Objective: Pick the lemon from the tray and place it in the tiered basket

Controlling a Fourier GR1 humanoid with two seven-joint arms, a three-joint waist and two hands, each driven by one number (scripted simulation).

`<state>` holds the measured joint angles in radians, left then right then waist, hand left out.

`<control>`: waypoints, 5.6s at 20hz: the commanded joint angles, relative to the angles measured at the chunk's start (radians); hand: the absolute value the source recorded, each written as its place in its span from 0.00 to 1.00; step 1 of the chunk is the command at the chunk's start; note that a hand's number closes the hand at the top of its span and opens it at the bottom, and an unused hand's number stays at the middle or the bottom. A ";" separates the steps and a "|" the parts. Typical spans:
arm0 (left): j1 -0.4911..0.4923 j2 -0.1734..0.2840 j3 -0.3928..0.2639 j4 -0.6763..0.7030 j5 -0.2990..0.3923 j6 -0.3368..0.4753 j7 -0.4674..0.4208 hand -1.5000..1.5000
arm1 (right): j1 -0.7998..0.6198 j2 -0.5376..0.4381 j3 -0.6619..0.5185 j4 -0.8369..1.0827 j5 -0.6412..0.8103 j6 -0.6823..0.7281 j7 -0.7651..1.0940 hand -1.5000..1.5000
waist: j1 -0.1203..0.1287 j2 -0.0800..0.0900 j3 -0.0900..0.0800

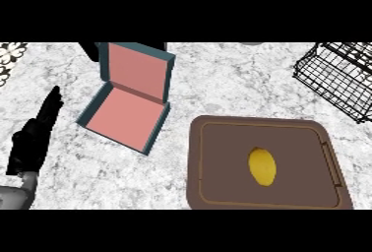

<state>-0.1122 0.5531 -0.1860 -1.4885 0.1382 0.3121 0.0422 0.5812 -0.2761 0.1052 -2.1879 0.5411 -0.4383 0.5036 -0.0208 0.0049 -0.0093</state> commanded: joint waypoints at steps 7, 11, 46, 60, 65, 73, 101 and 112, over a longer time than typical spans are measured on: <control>-0.090 -0.060 -0.039 0.029 -0.044 0.007 0.033 0.50 | -0.193 -0.041 0.150 -0.254 0.264 0.321 0.699 0.00 | 0.046 0.005 0.003; -0.081 -0.065 -0.024 0.096 -0.051 -0.012 -0.031 0.50 | -0.425 -0.019 0.158 -0.136 0.246 0.408 0.885 0.00 | 0.055 0.006 0.003; 0.003 -0.104 0.029 0.020 -0.093 -0.047 0.007 0.50 | -0.586 0.276 0.294 0.231 0.537 0.610 0.969 0.00 | 0.033 -0.006 0.009; -0.029 -0.130 0.052 0.070 -0.143 -0.060 -0.016 0.50 | -0.563 0.276 0.233 0.244 0.474 0.611 0.920 0.00 | 0.021 -0.005 0.009; -0.025 -0.117 0.081 0.034 -0.135 -0.079 0.008 0.50 | -0.579 0.276 0.221 0.417 0.446 0.473 0.844 0.00 | 0.029 -0.004 0.010; -0.054 -0.189 0.069 0.076 -0.165 -0.069 0.014 0.50 | -0.662 0.276 0.181 0.529 0.341 0.444 0.828 0.00 | 0.025 -0.003 0.010; -0.110 -0.209 0.072 0.062 -0.210 -0.139 0.003 0.50 | -1.414 0.184 -0.216 1.043 0.522 0.207 0.657 1.00 | 0.132 0.032 0.009; -0.129 -0.202 0.096 0.082 -0.202 -0.150 0.017 0.50 | -1.774 0.033 -0.265 1.353 0.865 0.085 0.686 1.00 | 0.099 0.018 0.007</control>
<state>-0.2326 0.3435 -0.1022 -1.4138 -0.0658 0.1666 0.0537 -1.0710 -0.2136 -0.1469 -0.9411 1.3086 -0.2750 1.0622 0.0917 0.0283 -0.0017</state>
